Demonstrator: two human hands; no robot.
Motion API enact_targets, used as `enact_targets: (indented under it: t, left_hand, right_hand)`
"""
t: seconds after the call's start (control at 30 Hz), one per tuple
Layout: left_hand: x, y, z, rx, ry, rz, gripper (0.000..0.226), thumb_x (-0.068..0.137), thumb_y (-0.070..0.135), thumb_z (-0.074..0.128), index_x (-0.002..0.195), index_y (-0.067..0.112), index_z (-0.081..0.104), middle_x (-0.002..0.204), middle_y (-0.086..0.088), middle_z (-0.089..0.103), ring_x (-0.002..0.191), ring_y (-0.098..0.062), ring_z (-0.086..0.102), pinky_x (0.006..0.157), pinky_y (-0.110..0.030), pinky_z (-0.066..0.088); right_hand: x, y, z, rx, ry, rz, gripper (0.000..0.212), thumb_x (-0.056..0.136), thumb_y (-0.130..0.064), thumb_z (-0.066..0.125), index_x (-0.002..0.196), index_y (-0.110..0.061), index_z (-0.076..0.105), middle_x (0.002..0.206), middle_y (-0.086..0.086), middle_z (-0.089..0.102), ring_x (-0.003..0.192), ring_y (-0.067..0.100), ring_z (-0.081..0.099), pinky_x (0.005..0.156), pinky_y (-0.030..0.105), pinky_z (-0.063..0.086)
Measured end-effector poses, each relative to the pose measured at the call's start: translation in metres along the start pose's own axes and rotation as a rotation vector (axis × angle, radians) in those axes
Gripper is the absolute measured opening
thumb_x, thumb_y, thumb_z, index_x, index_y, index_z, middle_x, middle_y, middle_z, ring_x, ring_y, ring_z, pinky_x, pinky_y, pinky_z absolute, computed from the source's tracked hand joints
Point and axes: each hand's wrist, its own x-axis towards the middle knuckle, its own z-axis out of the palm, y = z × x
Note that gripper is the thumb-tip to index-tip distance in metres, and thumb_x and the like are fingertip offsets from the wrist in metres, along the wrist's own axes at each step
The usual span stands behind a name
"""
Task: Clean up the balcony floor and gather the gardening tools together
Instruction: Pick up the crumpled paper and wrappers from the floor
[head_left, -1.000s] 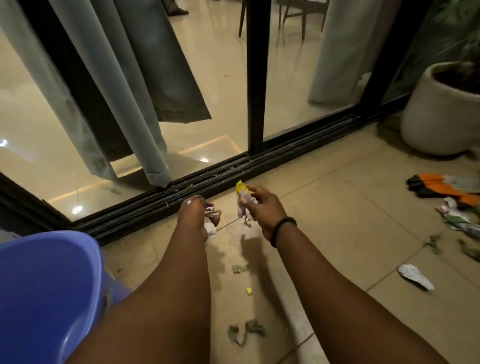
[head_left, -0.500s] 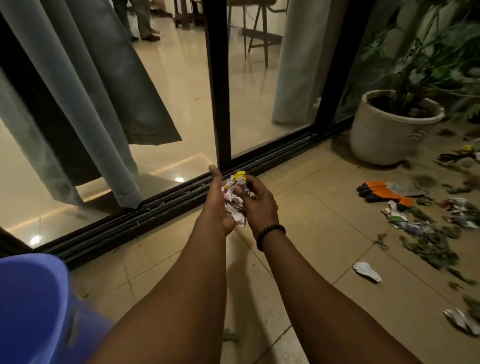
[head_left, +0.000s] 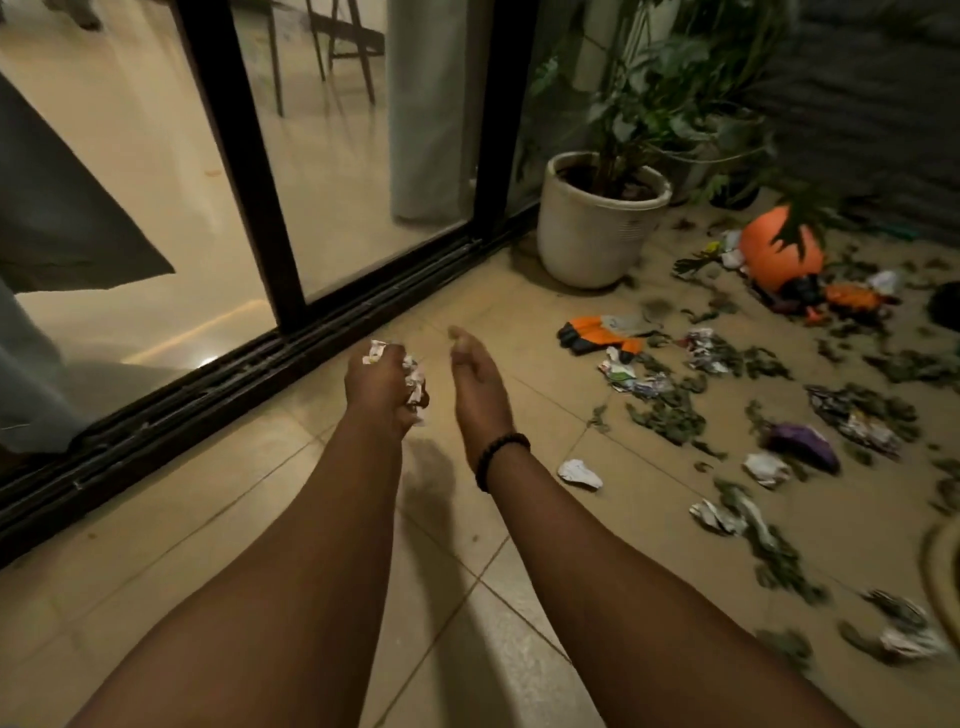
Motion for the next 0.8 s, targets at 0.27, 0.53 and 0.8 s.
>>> enact_targets:
  t: [0.27,0.53,0.8]
  left_hand:
    - [-0.015,-0.026,0.031,0.182,-0.054,-0.035,0.03,0.091,0.002,0.037,0.064,0.015,0.041,0.059,-0.006,0.035,0.036,-0.011,0.028,0.043,-0.015,0.028]
    - [-0.024,-0.062,0.047,0.357,-0.228,-0.062,0.023,0.094,0.01,0.041,0.076,0.022,0.045,0.057,-0.004,0.037,0.041,-0.009,0.027,0.045,-0.014,0.026]
    - [-0.049,-0.091,0.097,0.389,-0.368,-0.102,0.035,0.098,0.009,0.038,0.065,0.019,0.03,0.055,-0.003,0.029,0.036,-0.009,0.024,0.048,-0.018,0.025]
  right_hand:
    - [-0.004,0.107,-0.157,-1.247,-0.272,0.122,0.056,0.101,-0.008,0.039,0.15,-0.034,0.032,0.161,0.001,0.019,0.147,0.026,0.019,0.115,0.047,0.023]
    - [-0.033,0.145,-0.168,-1.354,-0.273,0.058,0.039,0.104,-0.032,0.04,0.142,-0.024,0.044,0.146,0.005,0.041,0.132,0.028,0.04,0.1,0.033,0.036]
    - [-0.032,0.099,-0.181,-0.681,0.216,0.152,0.009,0.092,-0.009,0.061,0.097,-0.009,0.067,0.1,0.009,0.068,0.093,0.022,0.059,0.075,0.026,0.043]
